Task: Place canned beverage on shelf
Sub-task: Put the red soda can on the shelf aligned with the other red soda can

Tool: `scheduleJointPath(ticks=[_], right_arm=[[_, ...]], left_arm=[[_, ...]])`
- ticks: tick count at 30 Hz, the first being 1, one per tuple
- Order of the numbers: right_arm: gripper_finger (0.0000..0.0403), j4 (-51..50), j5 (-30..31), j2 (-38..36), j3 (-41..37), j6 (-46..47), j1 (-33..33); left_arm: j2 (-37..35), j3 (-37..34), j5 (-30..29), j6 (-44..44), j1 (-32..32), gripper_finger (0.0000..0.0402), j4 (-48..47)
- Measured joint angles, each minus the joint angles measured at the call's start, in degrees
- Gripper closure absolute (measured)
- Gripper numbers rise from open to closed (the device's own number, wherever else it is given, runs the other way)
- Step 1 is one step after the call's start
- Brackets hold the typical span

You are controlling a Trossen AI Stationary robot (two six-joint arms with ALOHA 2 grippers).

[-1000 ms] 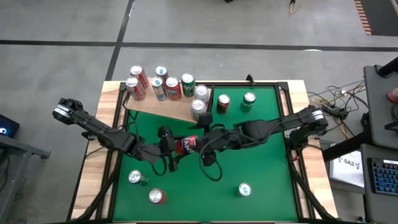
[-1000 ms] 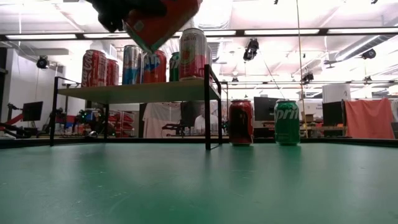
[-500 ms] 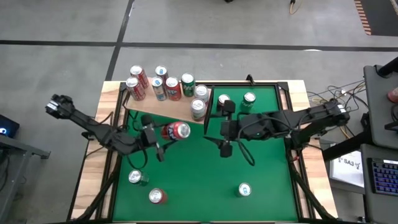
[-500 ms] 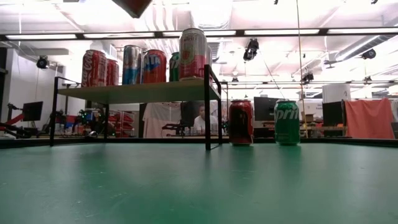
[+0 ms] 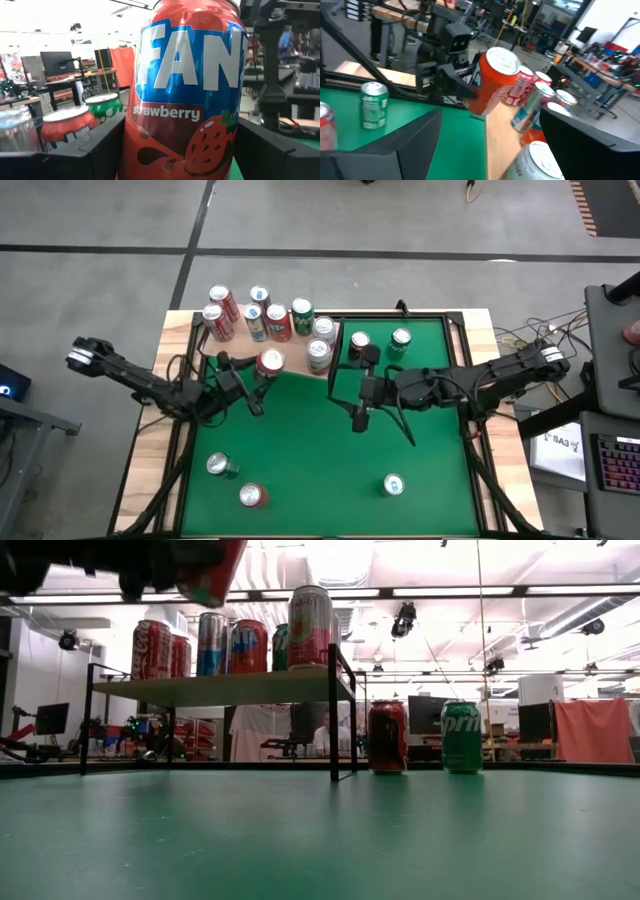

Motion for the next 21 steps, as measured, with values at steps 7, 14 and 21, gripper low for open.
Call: scheduleJointPath(ticks=[7, 14, 21], right_arm=[[0.0076, 2.1, 4.0, 0.5, -0.8, -2.6, 0.0], [0.0076, 2.6, 5.7, 1.1, -0.7, -4.1, -0.1], [0.0076, 2.5, 5.9, 1.1, -0.8, -4.8, -0.4]], left_arm=[[6.0, -2.5, 1.4, -0.3, 4.6, 0.0112, 9.6], [11.1, -2.5, 1.4, -1.9, 9.1, 0.0112, 11.0], [14.3, -2.5, 1.5, -2.9, 12.3, 0.0112, 13.9]])
